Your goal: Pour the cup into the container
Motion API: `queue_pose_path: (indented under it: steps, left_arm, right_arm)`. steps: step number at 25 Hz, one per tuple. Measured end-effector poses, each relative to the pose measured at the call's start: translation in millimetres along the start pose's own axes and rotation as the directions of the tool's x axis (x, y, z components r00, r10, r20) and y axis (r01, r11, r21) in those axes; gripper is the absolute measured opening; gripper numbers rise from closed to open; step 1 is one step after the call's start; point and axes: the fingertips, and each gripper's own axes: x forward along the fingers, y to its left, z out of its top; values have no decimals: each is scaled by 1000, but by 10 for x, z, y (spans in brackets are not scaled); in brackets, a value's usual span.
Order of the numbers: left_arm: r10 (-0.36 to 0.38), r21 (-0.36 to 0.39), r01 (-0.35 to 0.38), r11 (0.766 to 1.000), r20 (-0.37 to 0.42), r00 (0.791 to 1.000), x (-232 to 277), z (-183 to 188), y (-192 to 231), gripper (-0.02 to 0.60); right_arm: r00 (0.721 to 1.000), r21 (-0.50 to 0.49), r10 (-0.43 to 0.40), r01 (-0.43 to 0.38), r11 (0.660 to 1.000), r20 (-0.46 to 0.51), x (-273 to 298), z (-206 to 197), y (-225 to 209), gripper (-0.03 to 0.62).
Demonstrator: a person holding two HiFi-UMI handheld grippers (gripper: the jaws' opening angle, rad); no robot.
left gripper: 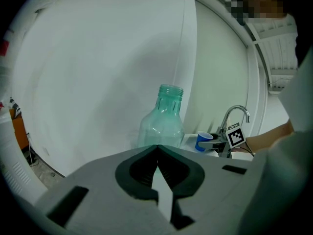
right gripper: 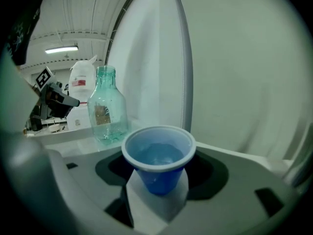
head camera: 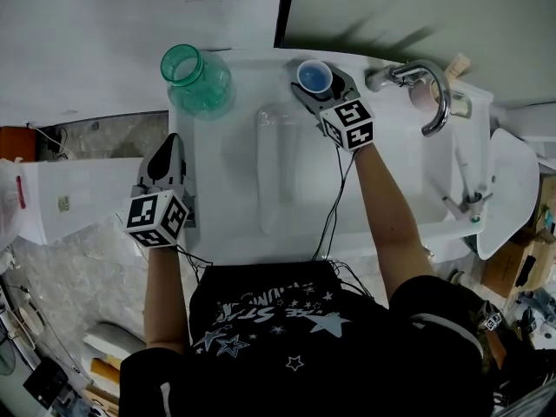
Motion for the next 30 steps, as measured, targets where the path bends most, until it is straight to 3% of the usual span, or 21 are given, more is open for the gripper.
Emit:
queue_pose_path:
  steps: [12, 30]
  left_arm:
    - [-41, 0, 41, 999, 15, 999, -96, 34, 19, 9]
    - [-141, 40, 138, 990, 83, 986, -465, 381, 246, 9]
  right_arm:
    - [999, 77, -41, 41, 996, -3, -131, 109, 65, 298]
    - [996, 77, -73, 69, 995, 43, -392, 845, 707, 298]
